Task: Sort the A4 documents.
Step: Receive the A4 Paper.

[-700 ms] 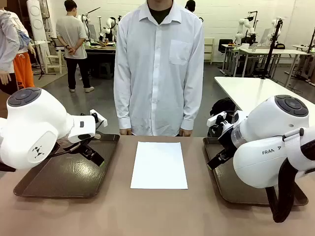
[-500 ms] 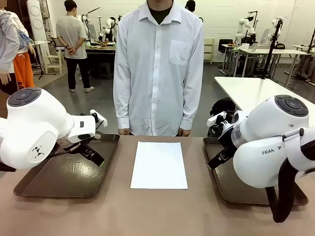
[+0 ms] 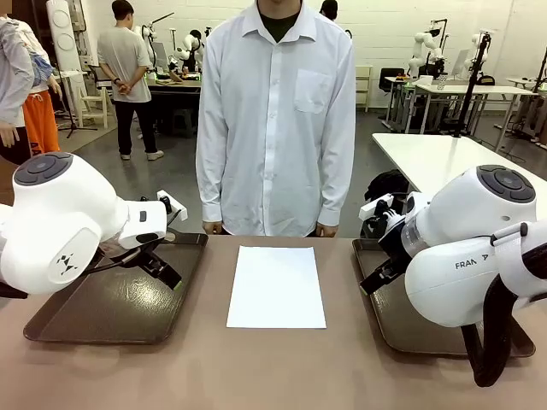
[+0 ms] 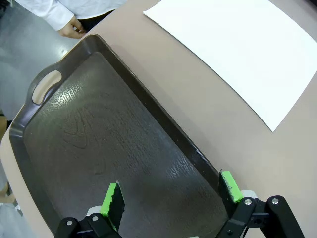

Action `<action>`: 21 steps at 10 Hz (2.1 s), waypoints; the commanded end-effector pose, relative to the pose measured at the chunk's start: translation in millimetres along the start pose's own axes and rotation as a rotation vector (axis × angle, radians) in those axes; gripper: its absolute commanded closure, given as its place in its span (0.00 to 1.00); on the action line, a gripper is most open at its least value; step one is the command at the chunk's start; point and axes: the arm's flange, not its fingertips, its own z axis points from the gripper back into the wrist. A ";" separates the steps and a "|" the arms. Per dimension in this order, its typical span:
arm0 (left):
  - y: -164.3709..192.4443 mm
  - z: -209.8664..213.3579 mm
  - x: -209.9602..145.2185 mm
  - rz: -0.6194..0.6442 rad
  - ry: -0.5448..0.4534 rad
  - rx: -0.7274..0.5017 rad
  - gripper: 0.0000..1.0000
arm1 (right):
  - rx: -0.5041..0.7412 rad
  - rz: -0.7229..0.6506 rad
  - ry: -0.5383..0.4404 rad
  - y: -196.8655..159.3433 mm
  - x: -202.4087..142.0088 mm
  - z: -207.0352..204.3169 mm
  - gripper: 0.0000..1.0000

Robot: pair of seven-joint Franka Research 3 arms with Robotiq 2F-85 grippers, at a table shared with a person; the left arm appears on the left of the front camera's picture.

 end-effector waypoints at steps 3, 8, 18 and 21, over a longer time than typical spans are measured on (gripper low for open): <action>1.6 0.0 -0.5 0.005 0.000 0.000 0.00 | 0.000 -0.001 0.000 -0.1 0.0 0.0 0.00; 1.6 0.0 -0.5 0.005 0.000 0.000 0.00 | 0.000 -0.001 0.000 -0.1 0.0 0.0 0.00; 26.2 103.0 -8.7 0.019 -0.073 -0.150 0.00 | 0.062 -0.026 -0.074 -50.2 -19.5 85.9 0.00; 54.1 174.9 -21.7 -0.062 -0.121 -0.151 0.00 | 0.136 -0.067 -0.132 -85.0 -35.5 133.3 0.00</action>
